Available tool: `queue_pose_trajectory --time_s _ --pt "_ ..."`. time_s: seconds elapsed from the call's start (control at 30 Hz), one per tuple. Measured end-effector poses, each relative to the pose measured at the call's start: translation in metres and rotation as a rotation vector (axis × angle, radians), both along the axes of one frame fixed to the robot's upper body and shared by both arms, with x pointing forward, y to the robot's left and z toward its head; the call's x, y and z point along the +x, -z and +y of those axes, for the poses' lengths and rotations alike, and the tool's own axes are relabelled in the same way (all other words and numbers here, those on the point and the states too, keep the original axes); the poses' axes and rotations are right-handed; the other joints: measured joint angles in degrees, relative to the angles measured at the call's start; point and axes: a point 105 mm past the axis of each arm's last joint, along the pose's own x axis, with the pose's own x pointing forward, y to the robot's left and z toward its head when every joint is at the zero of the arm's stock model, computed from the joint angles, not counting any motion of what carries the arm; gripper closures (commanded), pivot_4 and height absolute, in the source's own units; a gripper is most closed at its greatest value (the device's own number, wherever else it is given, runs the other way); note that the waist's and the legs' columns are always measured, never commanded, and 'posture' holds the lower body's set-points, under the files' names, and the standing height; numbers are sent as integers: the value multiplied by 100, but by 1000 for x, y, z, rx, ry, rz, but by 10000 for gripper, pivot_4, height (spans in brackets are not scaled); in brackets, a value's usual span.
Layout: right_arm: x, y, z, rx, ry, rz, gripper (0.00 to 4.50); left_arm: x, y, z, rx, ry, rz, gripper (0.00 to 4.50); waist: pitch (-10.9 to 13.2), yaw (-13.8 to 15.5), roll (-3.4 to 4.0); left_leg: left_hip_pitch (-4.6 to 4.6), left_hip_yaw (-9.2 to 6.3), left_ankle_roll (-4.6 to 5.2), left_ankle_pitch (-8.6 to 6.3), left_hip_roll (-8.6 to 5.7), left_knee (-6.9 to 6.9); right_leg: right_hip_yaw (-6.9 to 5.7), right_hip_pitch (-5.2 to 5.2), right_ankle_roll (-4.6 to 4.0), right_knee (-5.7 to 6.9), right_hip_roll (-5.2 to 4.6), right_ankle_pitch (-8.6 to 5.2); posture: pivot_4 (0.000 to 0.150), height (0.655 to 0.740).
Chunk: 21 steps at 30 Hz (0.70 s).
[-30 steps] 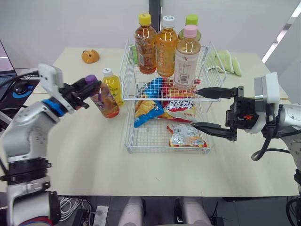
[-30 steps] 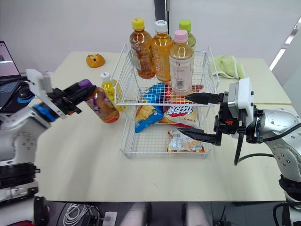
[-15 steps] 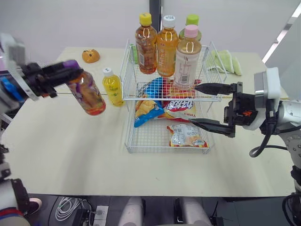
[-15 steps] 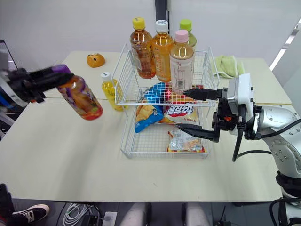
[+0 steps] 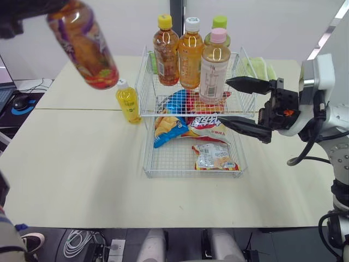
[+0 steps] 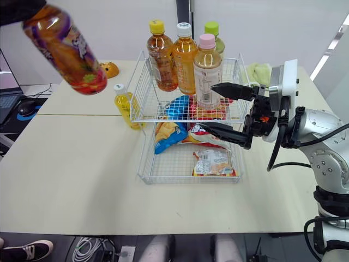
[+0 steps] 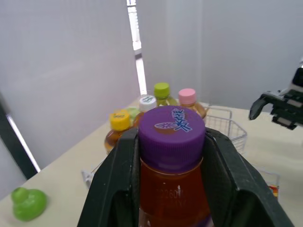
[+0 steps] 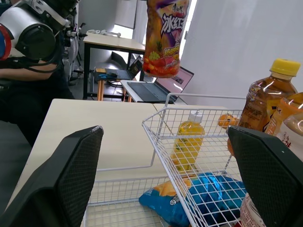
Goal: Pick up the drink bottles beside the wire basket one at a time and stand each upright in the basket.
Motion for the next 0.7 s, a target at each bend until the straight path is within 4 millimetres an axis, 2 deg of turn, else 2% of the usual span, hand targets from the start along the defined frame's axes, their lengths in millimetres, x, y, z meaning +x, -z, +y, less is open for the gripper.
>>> queue_pose_trajectory --time_s 0.07,0.17,0.33,0.63,0.7 --pt "1 0 -1 4 11 -1 0 5 4 -16 17 72 20 31511 0 -3 1 0 1 0 0 2 0 2 0 0 1 -1 0 1500 7400" --pt "1 1 -2 3 28 1 0 16 14 -29 16 127 68 31511 1 -19 2 0 1 0 0 2 0 2 -4 -2 4 1 1 1500 7400" --pt "1 -1 -4 9 71 -3 0 32 20 -56 6 199 40 31511 1 -15 2 -2 2 0 0 1 1 5 -6 -11 6 -3 6 1500 7400" --pt "0 -3 -4 9 117 -15 0 68 53 -101 21 198 -8 31511 1 -8 2 -4 2 0 0 0 2 5 -6 -28 6 -6 17 1500 7400" --pt "-1 -2 -4 3 122 -15 0 75 60 -105 30 184 -13 31511 1 -9 2 -5 2 0 0 -2 2 5 -6 -28 6 -6 17 1500 7400"
